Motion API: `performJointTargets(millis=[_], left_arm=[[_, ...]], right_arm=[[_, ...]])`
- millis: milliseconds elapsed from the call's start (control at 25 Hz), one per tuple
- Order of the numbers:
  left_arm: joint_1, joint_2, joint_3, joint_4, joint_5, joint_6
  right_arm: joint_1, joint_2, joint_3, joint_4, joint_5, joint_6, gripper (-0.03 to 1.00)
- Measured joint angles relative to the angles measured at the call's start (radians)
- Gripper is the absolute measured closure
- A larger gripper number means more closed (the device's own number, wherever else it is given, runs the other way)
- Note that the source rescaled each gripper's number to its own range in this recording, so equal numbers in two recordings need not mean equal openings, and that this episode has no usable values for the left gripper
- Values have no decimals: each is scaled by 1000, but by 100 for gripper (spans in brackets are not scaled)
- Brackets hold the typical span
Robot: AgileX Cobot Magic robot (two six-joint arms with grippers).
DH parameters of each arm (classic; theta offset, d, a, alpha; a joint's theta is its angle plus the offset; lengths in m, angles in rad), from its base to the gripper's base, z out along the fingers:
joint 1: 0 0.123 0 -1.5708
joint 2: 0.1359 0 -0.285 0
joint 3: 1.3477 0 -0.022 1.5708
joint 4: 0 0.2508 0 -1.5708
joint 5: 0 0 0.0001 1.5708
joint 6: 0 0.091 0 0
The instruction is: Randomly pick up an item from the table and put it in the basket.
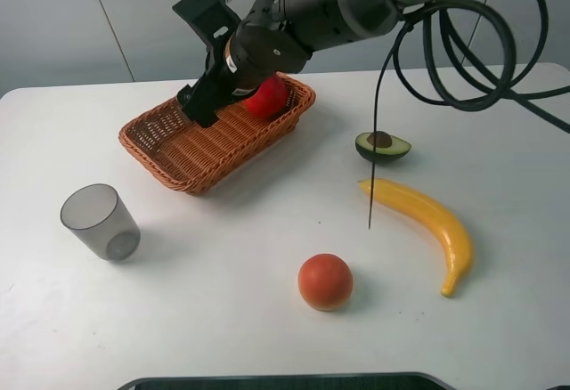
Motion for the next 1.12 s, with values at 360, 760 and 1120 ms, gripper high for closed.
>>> performJointTargets(millis=[360, 760, 1120], left_arm=[[0, 0, 0, 0, 0, 0], [0, 0, 0, 0, 0, 0], [0, 0, 0, 0, 0, -2]], right_arm=[[-2, -102, 0, 153, 246, -23, -3], [-63, -312, 106, 307, 471, -104, -3], [-178, -539, 386, 379, 483, -94, -3]])
